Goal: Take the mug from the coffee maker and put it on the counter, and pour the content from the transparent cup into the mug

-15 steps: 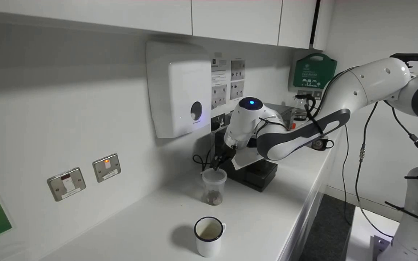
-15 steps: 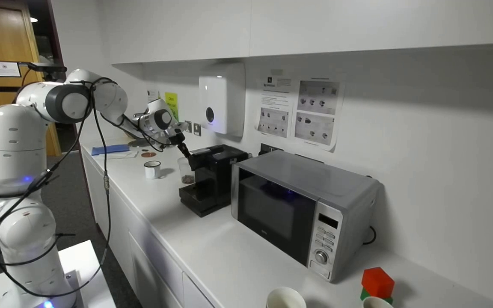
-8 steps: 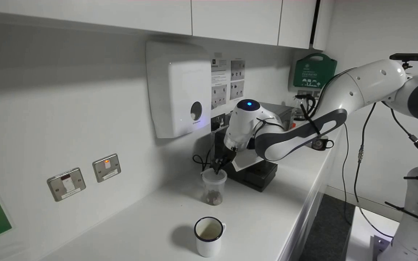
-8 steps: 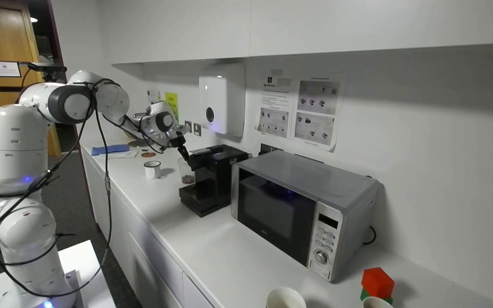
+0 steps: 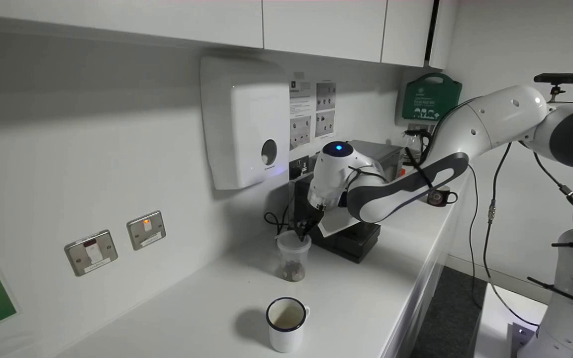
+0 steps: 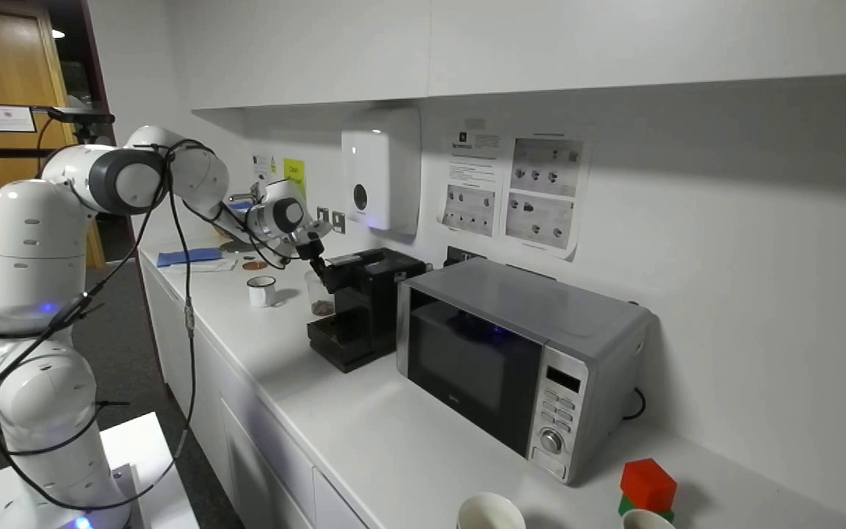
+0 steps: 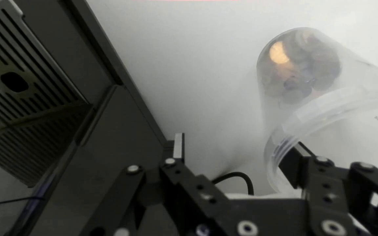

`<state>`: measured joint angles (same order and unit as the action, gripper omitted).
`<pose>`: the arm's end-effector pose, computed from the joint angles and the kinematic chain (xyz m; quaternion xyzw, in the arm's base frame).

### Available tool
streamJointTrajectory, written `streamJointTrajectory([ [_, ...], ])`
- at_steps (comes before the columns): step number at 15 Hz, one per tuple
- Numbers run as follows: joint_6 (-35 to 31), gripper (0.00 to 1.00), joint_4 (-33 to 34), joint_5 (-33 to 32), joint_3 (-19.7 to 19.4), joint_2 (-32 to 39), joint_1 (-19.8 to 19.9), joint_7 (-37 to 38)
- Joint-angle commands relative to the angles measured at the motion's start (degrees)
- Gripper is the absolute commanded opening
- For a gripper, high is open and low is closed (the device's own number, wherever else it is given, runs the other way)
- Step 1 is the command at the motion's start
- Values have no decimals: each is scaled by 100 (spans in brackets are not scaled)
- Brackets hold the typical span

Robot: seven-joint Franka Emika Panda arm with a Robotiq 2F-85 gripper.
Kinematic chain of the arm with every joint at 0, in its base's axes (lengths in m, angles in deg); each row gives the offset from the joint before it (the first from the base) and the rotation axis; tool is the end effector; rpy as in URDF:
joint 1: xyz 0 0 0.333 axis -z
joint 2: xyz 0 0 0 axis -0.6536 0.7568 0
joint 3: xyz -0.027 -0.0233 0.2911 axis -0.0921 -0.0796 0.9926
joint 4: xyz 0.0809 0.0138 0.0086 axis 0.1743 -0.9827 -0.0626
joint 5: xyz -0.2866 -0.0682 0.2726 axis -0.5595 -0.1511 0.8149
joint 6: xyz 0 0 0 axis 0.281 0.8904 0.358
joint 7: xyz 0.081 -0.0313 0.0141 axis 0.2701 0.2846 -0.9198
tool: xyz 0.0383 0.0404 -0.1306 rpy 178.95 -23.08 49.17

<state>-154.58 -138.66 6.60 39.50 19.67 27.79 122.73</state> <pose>0.6034 0.2184 0.3481 0.9700 -0.1469 0.1866 0.0520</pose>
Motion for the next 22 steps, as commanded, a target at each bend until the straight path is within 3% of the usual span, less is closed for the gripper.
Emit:
streamJointTrajectory([
  [1, 134, 44, 161, 35, -133, 71, -123, -101],
  [4, 131, 18, 151, 5, -138, 80, -142, -97],
  [7, 122, 0, 131, -40, -153, 73, -168, -100],
  [22, -155, 2, -376, -126, -11, -411, -335, -1272],
])
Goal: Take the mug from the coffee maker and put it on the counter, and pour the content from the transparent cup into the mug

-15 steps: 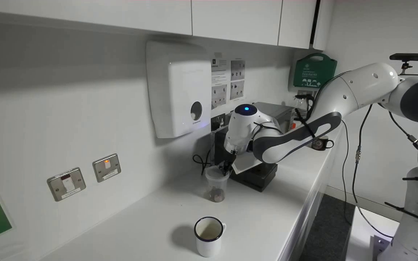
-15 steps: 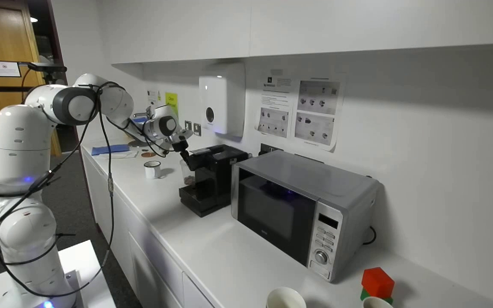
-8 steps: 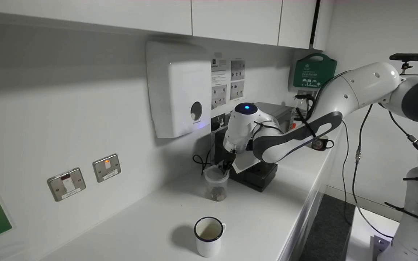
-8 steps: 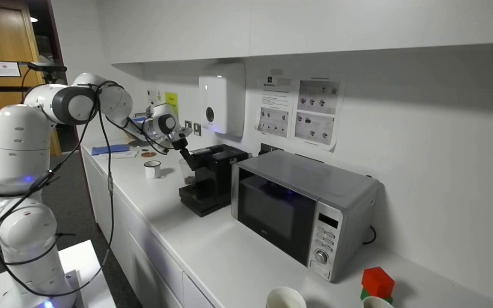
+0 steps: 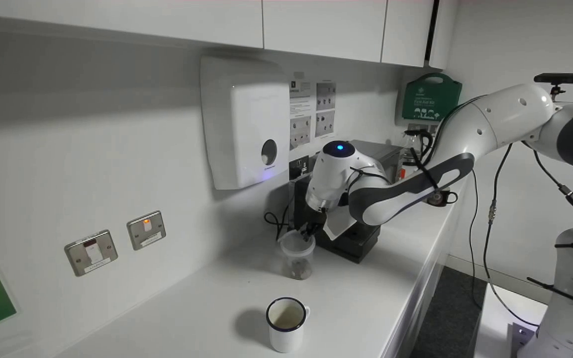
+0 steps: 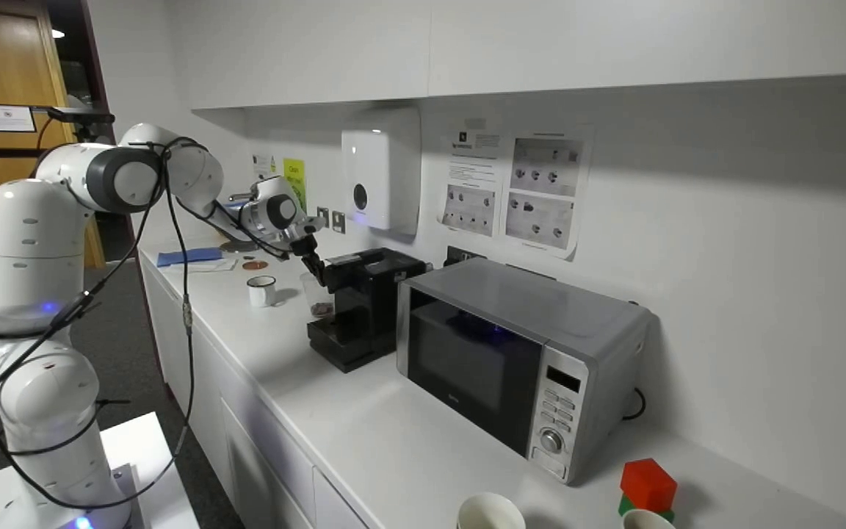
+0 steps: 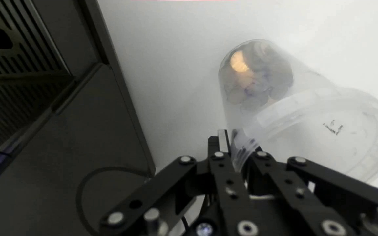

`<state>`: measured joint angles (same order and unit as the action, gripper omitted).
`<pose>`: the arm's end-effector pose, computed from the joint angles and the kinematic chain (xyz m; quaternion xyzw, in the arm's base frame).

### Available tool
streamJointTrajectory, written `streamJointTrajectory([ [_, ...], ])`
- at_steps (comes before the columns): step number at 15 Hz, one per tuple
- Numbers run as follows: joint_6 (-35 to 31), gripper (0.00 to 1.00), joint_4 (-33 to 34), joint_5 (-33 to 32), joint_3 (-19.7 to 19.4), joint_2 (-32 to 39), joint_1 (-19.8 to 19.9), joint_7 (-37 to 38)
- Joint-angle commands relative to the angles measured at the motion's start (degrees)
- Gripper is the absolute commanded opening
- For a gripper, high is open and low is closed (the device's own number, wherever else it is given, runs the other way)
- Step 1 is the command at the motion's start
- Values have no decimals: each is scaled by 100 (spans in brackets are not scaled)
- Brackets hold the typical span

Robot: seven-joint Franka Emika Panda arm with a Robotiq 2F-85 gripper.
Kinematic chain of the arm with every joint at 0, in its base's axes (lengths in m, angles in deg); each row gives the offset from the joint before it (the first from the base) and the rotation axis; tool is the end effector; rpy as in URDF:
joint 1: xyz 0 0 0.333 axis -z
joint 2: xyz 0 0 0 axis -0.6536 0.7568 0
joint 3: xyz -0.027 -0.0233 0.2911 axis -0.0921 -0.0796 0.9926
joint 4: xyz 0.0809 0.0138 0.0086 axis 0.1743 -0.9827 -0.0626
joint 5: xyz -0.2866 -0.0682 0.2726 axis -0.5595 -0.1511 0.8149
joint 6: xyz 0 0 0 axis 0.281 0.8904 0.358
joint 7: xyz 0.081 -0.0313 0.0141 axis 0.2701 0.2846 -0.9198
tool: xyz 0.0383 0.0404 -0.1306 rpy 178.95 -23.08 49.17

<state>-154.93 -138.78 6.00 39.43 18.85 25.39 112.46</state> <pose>0.5939 0.2429 0.3570 0.9784 -0.0363 0.1928 0.0646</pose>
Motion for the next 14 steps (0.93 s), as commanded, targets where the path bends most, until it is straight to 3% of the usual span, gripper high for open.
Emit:
streamJointTrajectory([
  [1, -118, 2, -412, -72, 16, -374, -128, -295],
  [14, -194, 2, -829, -833, 281, -766, -384, -289],
])
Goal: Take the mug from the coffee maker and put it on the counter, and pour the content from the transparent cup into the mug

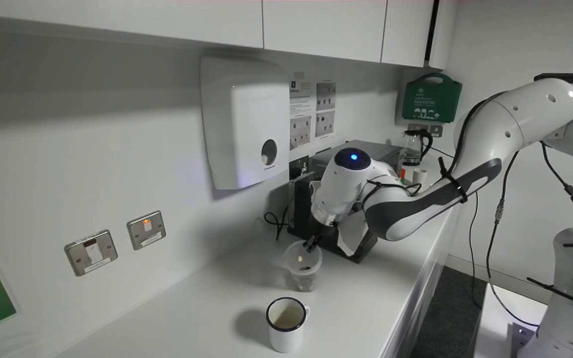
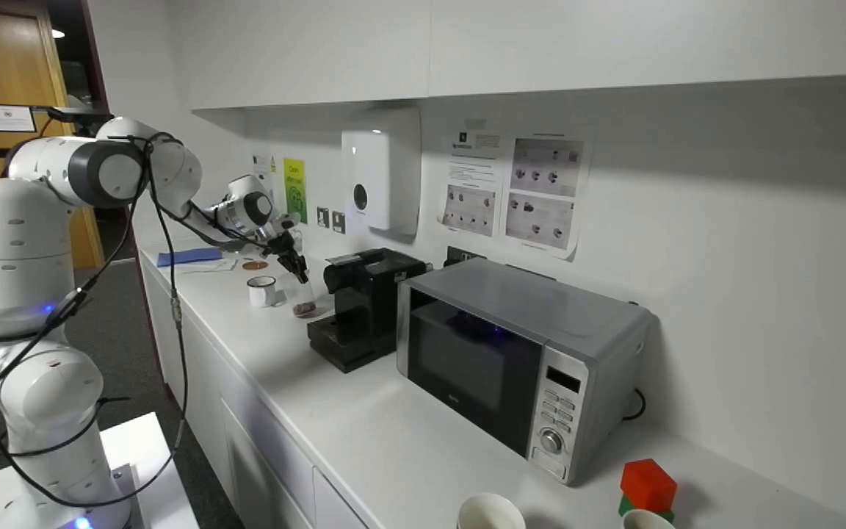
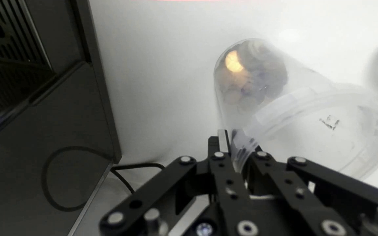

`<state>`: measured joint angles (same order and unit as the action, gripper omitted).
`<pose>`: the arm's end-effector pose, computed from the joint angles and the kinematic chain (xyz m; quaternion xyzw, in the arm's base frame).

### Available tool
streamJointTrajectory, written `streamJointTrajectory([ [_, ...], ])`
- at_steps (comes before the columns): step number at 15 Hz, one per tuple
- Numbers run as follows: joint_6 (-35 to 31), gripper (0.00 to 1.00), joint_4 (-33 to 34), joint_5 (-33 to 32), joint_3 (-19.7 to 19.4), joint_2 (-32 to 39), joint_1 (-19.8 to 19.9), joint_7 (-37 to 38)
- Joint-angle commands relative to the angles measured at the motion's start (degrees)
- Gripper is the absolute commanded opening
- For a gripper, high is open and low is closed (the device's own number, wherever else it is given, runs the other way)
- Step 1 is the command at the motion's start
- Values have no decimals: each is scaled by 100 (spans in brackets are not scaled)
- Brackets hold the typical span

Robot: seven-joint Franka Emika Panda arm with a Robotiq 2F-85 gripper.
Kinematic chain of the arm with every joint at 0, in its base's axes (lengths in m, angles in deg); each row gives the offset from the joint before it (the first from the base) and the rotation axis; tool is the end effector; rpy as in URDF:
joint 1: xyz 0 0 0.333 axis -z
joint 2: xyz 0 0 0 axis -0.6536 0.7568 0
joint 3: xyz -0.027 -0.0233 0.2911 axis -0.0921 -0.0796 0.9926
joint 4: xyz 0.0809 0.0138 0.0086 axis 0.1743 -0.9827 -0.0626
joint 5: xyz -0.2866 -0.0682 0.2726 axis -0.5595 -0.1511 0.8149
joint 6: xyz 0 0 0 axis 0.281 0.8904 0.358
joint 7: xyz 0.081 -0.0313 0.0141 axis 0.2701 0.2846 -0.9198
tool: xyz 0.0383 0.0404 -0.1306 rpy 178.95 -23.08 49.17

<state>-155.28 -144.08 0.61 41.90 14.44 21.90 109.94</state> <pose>0.5457 0.2902 0.3613 0.9706 0.0689 0.2114 0.0919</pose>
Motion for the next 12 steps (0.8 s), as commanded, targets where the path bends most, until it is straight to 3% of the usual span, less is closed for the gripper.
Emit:
streamJointTrajectory([
  [1, -151, 2, -310, -370, 69, -343, -42, -26],
  [12, -70, 2, -200, -876, 355, -453, -155, 35],
])
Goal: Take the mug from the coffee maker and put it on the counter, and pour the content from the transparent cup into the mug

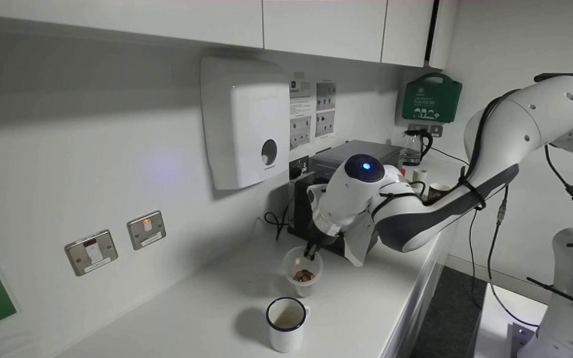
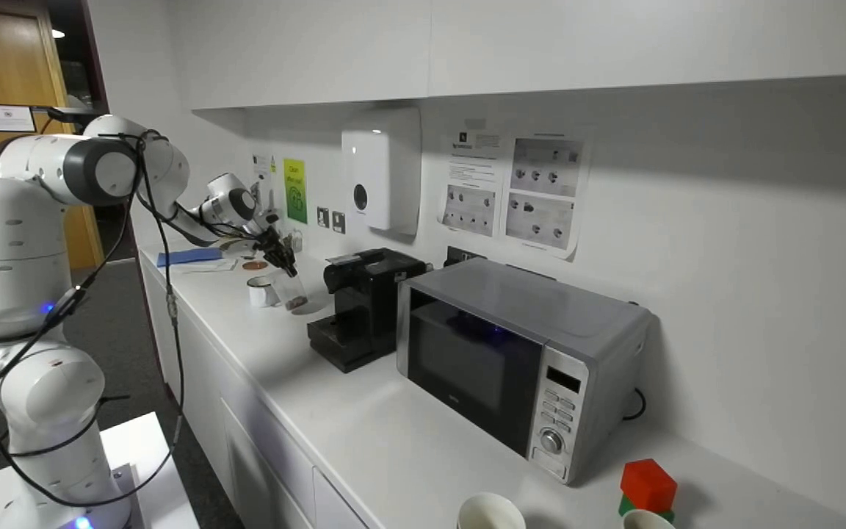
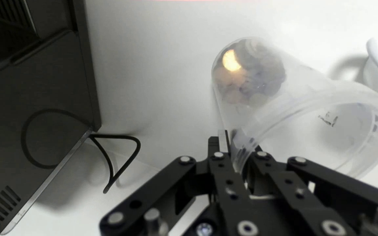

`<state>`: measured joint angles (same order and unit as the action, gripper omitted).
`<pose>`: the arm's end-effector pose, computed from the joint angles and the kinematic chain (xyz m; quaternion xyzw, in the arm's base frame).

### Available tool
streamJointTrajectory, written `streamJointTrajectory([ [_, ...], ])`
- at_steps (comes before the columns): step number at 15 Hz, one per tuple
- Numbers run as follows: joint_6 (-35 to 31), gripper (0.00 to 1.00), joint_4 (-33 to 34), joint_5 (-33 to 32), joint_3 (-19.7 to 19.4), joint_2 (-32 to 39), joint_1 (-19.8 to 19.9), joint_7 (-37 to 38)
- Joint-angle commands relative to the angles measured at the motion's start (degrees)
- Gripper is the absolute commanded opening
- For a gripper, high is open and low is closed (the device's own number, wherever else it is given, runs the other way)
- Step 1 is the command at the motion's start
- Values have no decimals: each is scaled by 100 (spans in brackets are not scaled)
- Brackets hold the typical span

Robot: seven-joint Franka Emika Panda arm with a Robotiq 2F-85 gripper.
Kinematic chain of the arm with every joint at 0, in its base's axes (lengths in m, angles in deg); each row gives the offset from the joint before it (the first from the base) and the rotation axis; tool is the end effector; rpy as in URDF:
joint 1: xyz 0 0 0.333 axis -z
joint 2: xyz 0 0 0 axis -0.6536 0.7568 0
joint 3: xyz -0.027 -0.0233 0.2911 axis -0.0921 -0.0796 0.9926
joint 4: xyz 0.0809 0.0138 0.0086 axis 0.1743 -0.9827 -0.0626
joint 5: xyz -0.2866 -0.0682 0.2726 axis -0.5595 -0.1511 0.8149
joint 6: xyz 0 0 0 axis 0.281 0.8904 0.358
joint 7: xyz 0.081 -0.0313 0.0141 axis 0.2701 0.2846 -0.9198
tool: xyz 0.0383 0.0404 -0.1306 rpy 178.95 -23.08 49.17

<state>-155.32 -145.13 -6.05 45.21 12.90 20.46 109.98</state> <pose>0.5183 0.3293 0.3712 0.9519 0.1437 0.2446 0.1155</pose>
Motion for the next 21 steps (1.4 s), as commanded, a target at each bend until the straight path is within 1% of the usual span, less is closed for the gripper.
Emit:
streamJointTrajectory([
  [1, -62, 2, -87, -220, 43, -320, -4, 31],
  [3, -63, 2, -75, -285, 62, -352, 7, 68],
  [9, -47, 2, -29, -1032, 74, -334, 11, 413],
  [14, 59, 2, 36, -1855, 152, -248, -47, 987],
  [17, 256, 2, 123, -2362, 254, -142, -108, 1379],
  [21, 631, 2, 201, -2739, 360, -6, -229, 1922],
])
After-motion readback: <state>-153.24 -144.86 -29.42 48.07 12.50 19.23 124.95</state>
